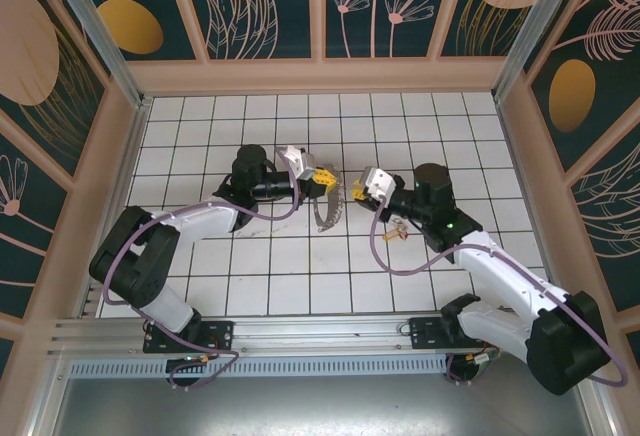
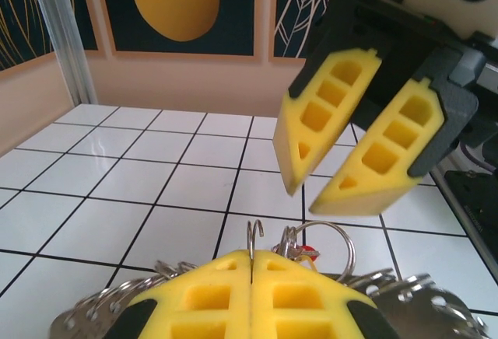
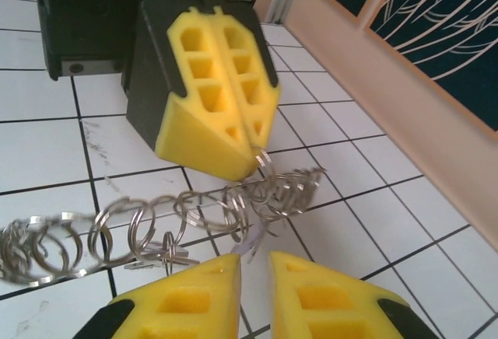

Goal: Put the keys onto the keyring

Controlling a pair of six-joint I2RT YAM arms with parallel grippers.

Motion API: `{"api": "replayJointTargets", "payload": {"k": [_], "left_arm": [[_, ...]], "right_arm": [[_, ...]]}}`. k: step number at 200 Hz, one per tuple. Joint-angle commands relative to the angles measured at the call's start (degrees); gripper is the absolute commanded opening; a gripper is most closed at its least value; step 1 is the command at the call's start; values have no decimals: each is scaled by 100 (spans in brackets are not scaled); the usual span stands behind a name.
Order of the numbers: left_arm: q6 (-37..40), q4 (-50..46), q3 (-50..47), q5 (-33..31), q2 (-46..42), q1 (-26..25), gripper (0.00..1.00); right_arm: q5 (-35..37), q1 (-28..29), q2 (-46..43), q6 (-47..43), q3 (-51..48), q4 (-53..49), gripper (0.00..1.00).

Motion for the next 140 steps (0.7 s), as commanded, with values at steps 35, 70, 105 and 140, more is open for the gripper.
{"api": "replayJointTargets", "payload": {"k": [35,70,105,140], "left_arm": [[296,-27,8,86,-305,-28,0],[423,-137,-14,-2,-330,-19,0],[467,-149,-71,-22,-338,-24,0],[514,-170,-221,-92,-365,-22,0]], "right_arm": [[192,-427,45,1120,289,83,18],[520,-975,384,2604,736,-577,19],[421,-1456,919,3433,1102,-1556,20],[503,-1496,1124,3824,1036,-1848,21]]}}
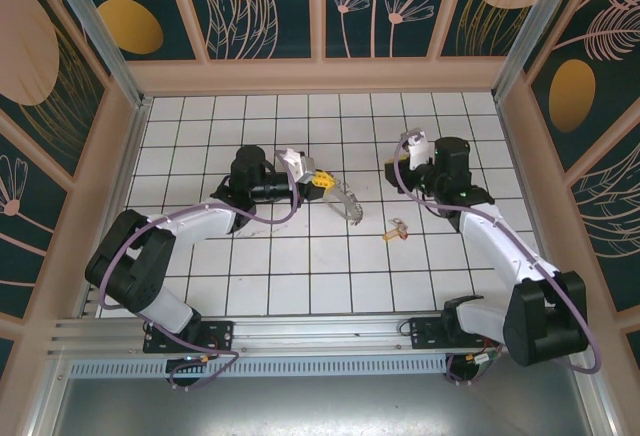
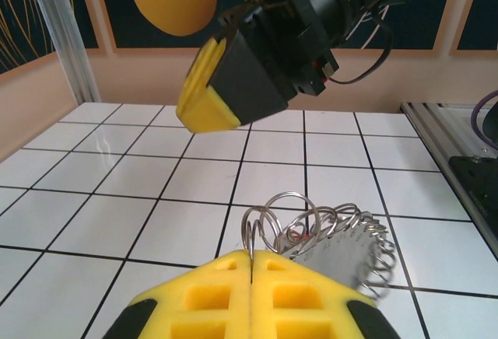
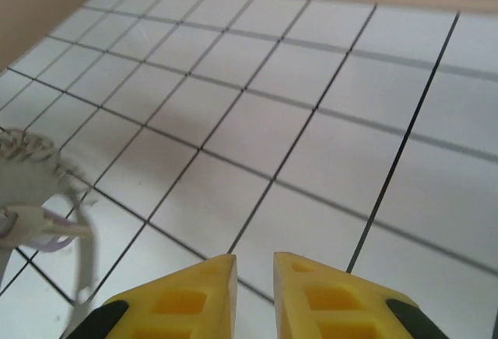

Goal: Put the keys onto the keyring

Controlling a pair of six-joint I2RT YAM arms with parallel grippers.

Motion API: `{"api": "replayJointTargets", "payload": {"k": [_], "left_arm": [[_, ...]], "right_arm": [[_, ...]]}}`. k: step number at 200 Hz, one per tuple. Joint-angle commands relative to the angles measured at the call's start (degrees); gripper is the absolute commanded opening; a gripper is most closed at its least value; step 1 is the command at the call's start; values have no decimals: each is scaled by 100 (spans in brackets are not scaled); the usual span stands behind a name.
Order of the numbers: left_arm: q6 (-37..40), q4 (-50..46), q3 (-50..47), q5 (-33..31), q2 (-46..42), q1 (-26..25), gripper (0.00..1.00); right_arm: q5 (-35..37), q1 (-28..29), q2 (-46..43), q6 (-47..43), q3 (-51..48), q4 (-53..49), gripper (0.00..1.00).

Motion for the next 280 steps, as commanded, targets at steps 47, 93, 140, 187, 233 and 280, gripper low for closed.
{"api": "replayJointTargets", "payload": {"k": [47,93,140,187,233,280], "left_arm": [[208,120,-511,-127,-293,-18,0],[207,79,-632,60,-285,-22,0],[230,20,-609,149,-221,-24,0],[267,-68,-531,207,-181,-18,0],[276,-106,-481,225,-158,-27,0],[267,-114,-460,214,-167,-22,0]], "right_arm": [[496,-121,887,1319,131,-1623,19],[1133,-139,1149,1318,-15,-1907,26],[1081,-111,1564,1243,176,-2225,34],[1135,-2,1901,1302,265,-2334,34],[1403,61,2092,1254,372,-2364,22],[1601,5,2082,1260,325,-2214,4]]}}
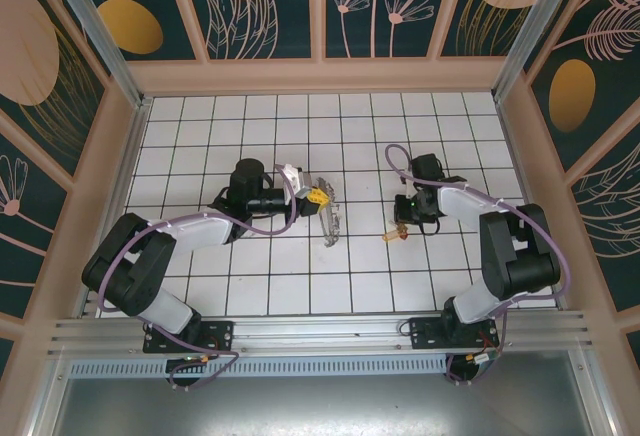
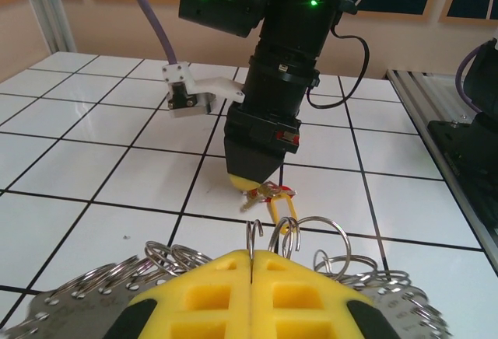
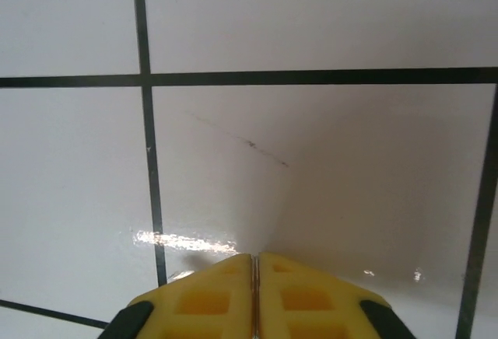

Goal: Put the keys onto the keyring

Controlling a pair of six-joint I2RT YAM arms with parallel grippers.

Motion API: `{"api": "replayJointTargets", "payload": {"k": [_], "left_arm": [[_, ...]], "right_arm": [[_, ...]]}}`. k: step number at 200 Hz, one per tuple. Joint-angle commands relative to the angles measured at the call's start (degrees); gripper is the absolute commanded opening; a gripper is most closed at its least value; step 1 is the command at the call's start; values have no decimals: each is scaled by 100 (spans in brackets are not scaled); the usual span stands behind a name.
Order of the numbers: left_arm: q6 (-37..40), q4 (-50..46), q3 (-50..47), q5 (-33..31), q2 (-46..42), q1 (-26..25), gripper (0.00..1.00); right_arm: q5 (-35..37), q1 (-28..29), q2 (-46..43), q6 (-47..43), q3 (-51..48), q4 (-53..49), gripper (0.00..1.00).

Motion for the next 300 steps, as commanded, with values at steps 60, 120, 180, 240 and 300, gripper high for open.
{"api": "replayJointTargets", "payload": {"k": [60,120,180,240,300], "left_arm": [[126,-47,198,168,-74,-22,0],[89,-39,241,161,-78,-22,0],[110,-37,250,171,-50,-22,0],[126,-38,246,183,-29,-22,0],[113,-38,224,184,-44,-22,0]], "right_arm": [[-295,-412,-268,252,2,714,0],[-243,-576,265,10,167,898,8],[-123,-576,127,-3,201,630,20],[-36,-579,73,-19,210,370,19],[-53,-580,71,-21,201,482,8]]}}
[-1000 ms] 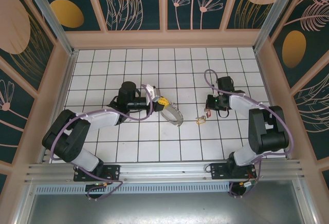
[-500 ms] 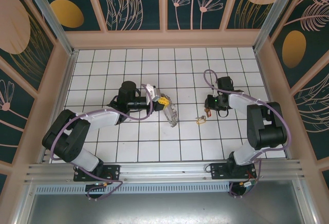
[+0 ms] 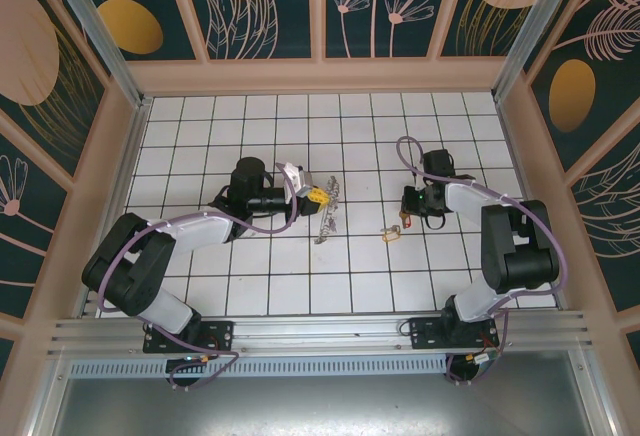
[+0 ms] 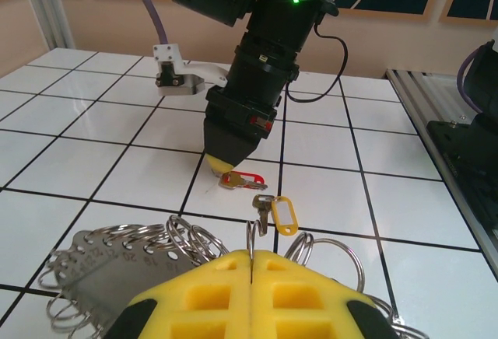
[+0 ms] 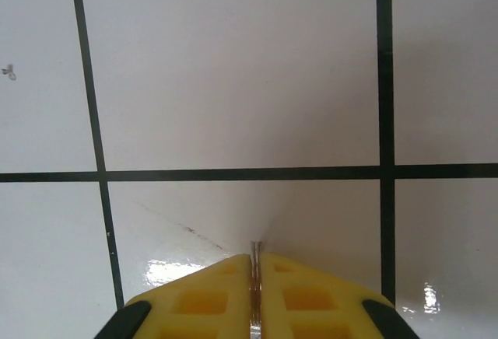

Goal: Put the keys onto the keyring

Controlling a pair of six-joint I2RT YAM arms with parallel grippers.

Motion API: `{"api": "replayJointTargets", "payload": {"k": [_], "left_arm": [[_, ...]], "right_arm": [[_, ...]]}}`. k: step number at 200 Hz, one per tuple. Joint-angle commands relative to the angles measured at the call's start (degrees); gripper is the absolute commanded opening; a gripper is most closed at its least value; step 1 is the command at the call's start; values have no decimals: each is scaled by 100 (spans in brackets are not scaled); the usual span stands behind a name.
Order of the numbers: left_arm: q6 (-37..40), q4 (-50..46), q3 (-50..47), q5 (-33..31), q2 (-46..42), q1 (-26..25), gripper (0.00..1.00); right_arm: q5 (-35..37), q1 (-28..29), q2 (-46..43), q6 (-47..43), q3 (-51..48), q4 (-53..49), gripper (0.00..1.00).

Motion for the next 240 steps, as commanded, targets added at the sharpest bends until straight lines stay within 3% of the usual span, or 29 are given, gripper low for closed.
{"api": "replayJointTargets", "payload": {"k": [1,80,99,127,177,206,240], "left_arm": [[111,119,136,183,-44,-27,0],[-195,407,113,39,22,-18,0],[-501,931,-60,9,78,-21,0],[-833,1538,-248,-33,217,-25,0],[-1108,2156,-391,-69,402,-24,0],[-1244,2462,-446,-60,508,-23,0],[-1278,2583,-502,25,588,-29,0]], "right_arm": [[39,-47,-115,-21,153,-77,7],[-217,-43,-659,-321,7,104,0],[-767,-43,-1264,-615,-246,577,0],[-2167,-38,-2219,-1267,-928,1636,0],[-3463,114,-3258,-1884,-1645,2901,0],[-3552,446,-3368,-2336,-1623,2877,0],[-2966,1013,-3336,-2980,-1501,2817,0]]}}
